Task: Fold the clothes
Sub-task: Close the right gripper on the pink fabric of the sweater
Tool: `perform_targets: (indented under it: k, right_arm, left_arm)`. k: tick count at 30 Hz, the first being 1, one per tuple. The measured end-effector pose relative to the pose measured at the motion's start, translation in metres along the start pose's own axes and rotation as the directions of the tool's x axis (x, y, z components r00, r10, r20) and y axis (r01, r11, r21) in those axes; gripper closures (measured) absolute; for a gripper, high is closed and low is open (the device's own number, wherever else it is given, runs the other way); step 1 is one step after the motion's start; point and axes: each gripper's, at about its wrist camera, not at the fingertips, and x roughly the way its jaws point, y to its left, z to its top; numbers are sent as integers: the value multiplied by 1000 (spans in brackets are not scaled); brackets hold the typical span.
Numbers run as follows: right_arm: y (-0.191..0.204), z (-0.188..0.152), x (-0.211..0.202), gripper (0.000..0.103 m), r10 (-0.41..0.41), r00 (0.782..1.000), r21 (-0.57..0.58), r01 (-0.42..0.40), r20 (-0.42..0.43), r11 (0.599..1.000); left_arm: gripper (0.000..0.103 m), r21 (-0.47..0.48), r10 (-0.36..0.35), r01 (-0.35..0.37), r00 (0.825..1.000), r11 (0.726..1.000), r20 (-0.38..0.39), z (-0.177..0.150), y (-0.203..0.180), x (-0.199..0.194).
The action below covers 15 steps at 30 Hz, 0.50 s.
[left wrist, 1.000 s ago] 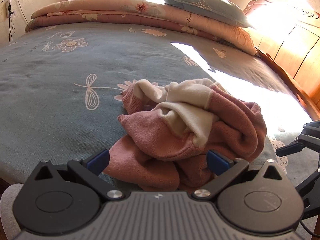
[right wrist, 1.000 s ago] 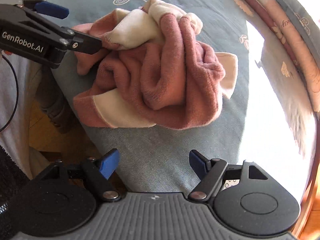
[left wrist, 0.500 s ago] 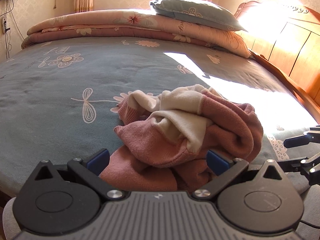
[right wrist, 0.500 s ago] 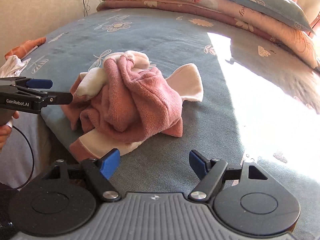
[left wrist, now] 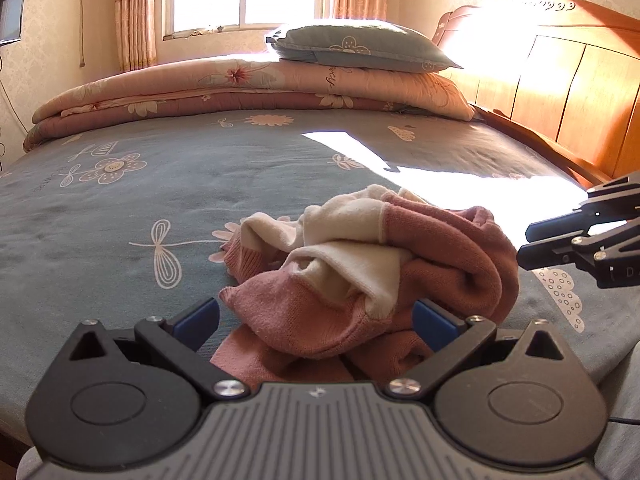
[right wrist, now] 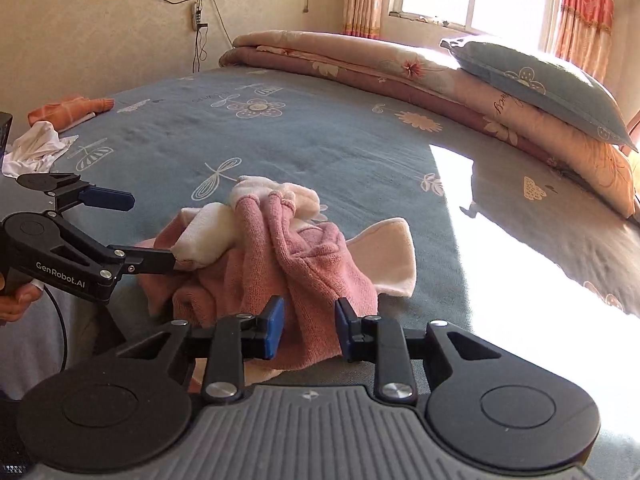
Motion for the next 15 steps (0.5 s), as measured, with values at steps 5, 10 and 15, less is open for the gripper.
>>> perform_targets:
  k: [5,10,15]
  right_arm:
    - [8,11,11,71,-10,1000,-33,9,-20,999]
    - [7,23,22,70,-38,997,-39,35,-69,999]
    - [0,47,31,68,-73,972,-16,72,-223,997]
  left_arm:
    - [1,31,-25,25,1000,999,8,-5,-1,-1]
    - [1,-33,-66,64,997,997,-48,-10,1,9]
    - [1,-92,-76,73,996,993,-39,-5,5,6]
